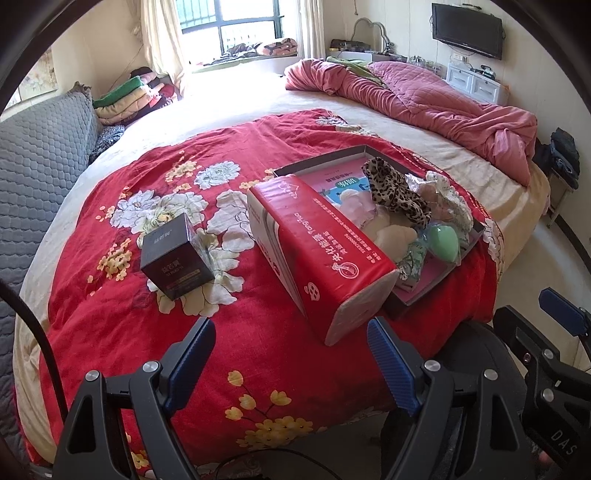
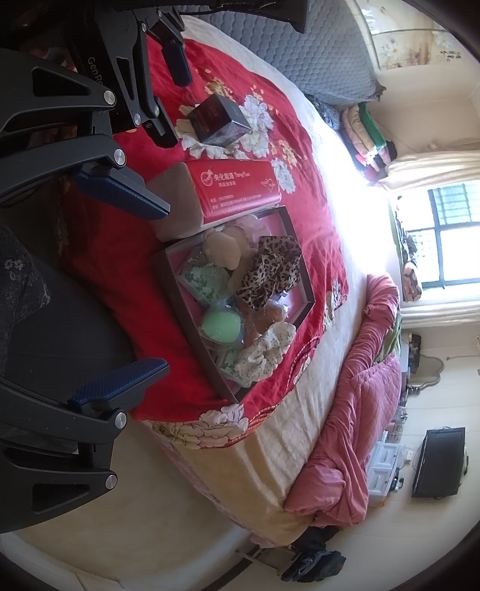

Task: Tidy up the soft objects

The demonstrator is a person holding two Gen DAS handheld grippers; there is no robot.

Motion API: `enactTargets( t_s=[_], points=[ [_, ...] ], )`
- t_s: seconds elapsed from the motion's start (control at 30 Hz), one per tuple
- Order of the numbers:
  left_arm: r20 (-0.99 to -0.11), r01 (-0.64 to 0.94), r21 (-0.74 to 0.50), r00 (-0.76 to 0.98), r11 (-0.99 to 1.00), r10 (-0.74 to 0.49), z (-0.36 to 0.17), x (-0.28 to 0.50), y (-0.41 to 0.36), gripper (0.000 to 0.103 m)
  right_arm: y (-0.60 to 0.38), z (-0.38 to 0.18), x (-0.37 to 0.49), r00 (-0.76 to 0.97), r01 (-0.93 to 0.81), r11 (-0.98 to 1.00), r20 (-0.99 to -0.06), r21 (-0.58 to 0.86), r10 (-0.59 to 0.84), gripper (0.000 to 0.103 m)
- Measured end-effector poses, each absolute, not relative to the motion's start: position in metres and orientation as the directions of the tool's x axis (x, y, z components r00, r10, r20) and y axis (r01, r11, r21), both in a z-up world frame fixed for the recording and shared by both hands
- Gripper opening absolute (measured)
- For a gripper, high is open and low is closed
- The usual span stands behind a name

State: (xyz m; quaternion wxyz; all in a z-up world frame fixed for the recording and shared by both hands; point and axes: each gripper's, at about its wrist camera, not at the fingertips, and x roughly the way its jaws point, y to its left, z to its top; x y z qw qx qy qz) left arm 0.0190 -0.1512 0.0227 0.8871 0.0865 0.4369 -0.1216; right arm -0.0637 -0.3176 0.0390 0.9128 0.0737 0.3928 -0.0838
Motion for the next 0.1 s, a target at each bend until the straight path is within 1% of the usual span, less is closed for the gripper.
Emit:
enactTargets(
  t_s=[0.07,0.1],
  points=[
    [-0.788,0.294,-0.01,0.587,0.956,-0.189,0.023,0.022,-0.142,0.084,-0.318,0.04,-0.061,0.685,0.21,0.975,-0.723,0.076,-0.091,0.078],
    [-0.783,0.286,-0.043,0.586,0.957,-0.21,0.023,0.025,-0.134,0.084,-0.315,0.044,-0.06,0.705,0.198,0.978,-0.703,0.069,-0.093,0.078]
  ],
)
